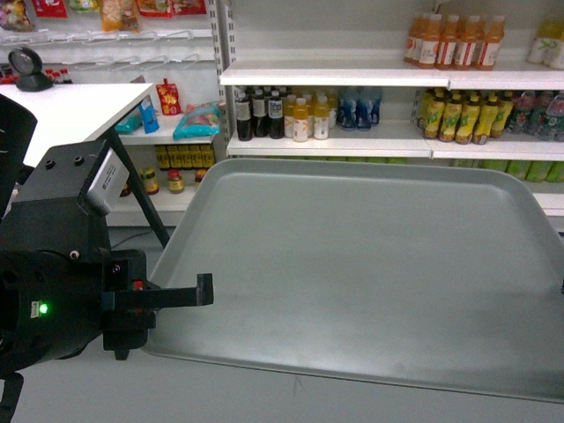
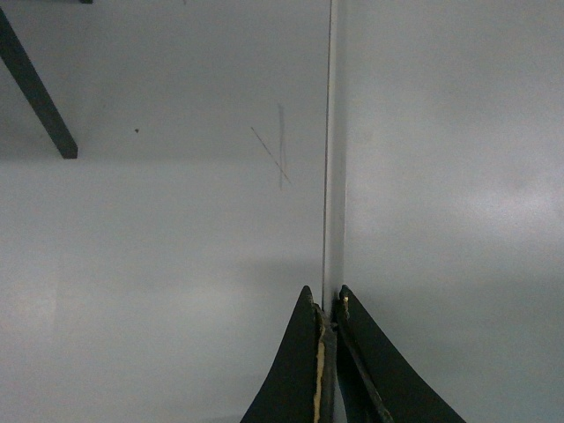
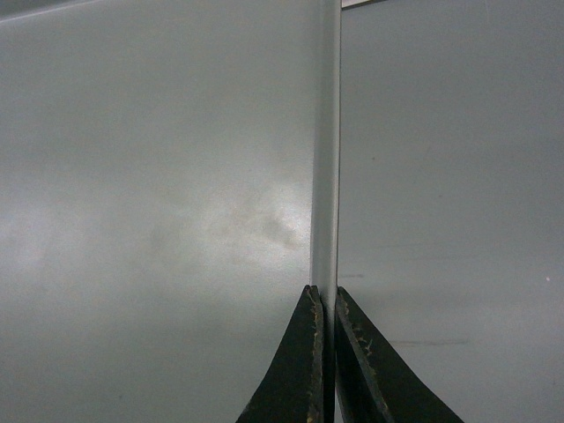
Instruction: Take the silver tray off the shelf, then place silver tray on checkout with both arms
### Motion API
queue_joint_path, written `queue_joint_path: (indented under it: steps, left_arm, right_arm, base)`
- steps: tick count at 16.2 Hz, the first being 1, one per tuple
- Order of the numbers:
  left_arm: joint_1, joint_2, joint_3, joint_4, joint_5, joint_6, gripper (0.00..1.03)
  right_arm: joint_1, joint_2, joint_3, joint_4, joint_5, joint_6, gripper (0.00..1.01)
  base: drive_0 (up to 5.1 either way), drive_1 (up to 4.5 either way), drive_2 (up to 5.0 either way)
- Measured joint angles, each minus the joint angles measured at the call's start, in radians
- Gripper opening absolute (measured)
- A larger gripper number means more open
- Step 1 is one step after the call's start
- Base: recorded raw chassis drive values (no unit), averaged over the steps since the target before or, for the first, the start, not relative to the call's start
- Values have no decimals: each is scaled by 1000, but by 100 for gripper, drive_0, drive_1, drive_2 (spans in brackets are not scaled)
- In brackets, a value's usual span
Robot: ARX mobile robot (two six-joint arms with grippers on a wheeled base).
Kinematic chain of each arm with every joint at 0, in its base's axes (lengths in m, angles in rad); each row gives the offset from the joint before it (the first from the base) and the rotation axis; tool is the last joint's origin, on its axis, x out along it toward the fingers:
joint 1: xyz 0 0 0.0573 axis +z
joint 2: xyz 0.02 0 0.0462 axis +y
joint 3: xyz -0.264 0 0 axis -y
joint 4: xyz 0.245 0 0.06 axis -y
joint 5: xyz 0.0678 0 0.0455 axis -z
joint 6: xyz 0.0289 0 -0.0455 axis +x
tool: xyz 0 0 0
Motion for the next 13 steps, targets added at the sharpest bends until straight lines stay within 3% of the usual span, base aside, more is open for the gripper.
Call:
queue_joint_path:
  steps: [13]
  left_arm:
    - [1, 0, 0, -2, 0, 0, 3]
  right_arm:
    - [0, 0, 0, -1, 0, 0, 2]
  base:
    - [-479, 266, 266]
